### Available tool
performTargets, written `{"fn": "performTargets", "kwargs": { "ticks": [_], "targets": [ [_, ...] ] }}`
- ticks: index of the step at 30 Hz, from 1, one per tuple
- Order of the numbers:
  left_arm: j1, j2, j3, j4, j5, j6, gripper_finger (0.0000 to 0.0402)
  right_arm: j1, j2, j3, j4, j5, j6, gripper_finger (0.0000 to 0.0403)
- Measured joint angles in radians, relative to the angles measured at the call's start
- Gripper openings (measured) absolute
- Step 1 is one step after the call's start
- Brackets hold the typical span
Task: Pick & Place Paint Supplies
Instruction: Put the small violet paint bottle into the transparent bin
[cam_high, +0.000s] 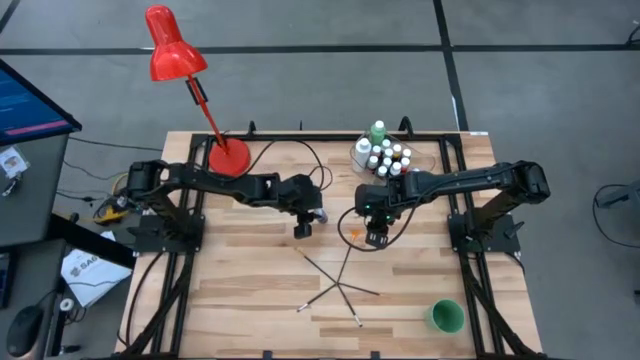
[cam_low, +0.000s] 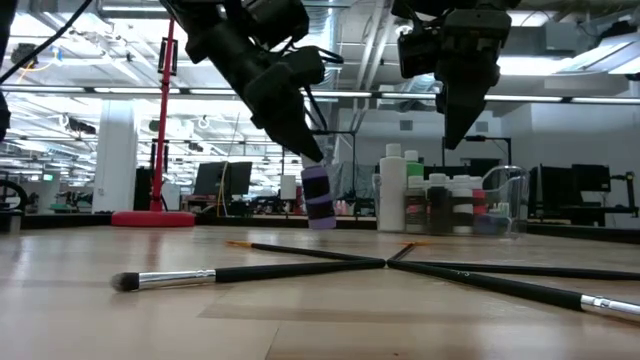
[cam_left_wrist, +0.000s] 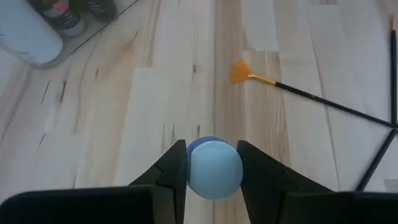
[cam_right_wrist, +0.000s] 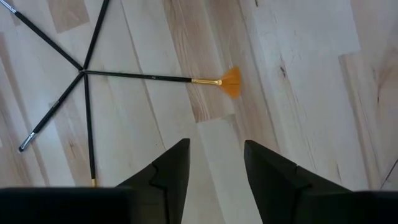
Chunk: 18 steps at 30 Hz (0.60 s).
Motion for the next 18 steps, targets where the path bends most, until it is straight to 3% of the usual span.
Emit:
{"fn": "performTargets", "kwargs": {
  "ticks": [5, 10, 18],
  "targets": [
    [0.0, -0.009, 0.0, 0.006, 0.01, 0.0, 0.0108, 0.0, 0.0, 0.0, 0.007, 0.0, 0.0, 0.0153],
    [-0.004, -0.011, 0.0, 0.002, 0.026, 0.0, 0.0147, 0.0, 0.0, 0.0, 0.013, 0.004, 0.0, 0.0163],
    [-0.012, -0.011, 0.0, 0.002, 0.028, 0.0, 0.0185, 0.0, 0.0, 0.0, 0.068, 0.074, -0.001, 0.0193]
  ]
}}
